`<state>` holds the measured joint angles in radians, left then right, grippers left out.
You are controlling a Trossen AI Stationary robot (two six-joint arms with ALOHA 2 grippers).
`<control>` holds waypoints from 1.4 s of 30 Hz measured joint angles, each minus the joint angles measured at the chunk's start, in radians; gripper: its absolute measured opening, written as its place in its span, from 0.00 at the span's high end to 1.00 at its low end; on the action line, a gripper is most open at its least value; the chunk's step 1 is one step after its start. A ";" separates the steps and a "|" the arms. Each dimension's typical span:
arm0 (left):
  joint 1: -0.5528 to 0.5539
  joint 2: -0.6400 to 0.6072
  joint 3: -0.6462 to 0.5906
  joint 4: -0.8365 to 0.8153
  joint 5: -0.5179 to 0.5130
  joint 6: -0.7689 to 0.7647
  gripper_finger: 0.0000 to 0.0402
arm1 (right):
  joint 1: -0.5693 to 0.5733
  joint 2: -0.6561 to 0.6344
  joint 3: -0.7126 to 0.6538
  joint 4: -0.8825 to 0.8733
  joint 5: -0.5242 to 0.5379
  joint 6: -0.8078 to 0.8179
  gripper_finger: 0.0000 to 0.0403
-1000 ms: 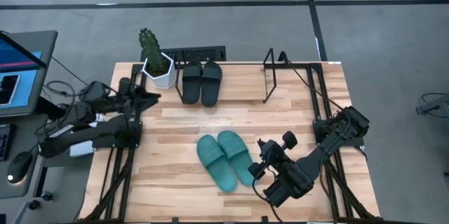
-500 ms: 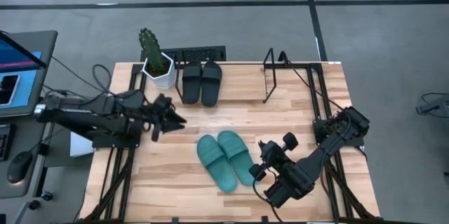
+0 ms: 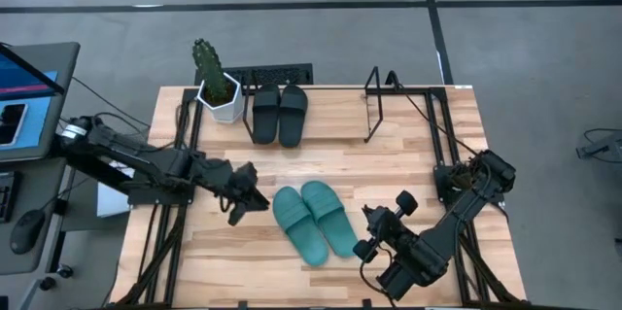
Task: Pick and place slides into the shelf
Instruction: Put the left green slides on the shelf
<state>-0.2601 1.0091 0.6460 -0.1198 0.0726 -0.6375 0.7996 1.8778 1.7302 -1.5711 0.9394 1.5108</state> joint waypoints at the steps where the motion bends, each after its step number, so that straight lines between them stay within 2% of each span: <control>1: -0.005 0.022 0.000 0.012 0.000 -0.013 0.82 | 0.006 0.000 0.000 0.000 0.000 0.000 1.00; 8: -0.009 0.161 0.000 0.101 0.019 -0.070 0.82 | 0.058 0.000 0.000 0.000 0.000 -0.001 1.00; 16: 0.047 0.291 0.000 0.214 0.188 -0.171 0.82 | 0.110 0.000 0.000 0.008 0.000 0.007 1.00; 22: 0.079 0.320 0.000 0.195 0.146 -0.188 0.82 | 0.132 0.000 0.000 0.045 0.000 0.008 1.00; 26: 0.058 0.320 0.000 0.196 0.057 -0.241 0.82 | 0.150 0.000 0.000 0.047 -0.008 0.008 1.00; 29: -0.009 0.320 0.033 0.150 -0.066 -0.237 0.84 | 0.162 0.000 0.000 0.027 -0.039 0.008 1.00; 34: -0.140 0.320 0.199 -0.142 -0.401 -0.135 0.92 | 0.176 0.000 0.000 0.005 -0.060 0.008 1.00; 37: -0.204 0.325 0.305 -0.296 -0.564 -0.128 0.97 | 0.182 0.000 0.000 0.004 -0.085 0.008 1.00; 40: -0.257 0.351 0.379 -0.404 -0.657 -0.137 0.99 | 0.182 0.000 0.000 0.000 -0.130 0.007 1.00; 42: -0.274 0.391 0.427 -0.411 -0.684 -0.146 0.99 | 0.183 0.004 0.000 0.000 -0.146 0.000 1.00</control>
<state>-0.5337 1.3998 1.0733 -0.5306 -0.6113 -0.7834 0.9824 1.8822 1.7302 -1.5711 0.7934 1.5113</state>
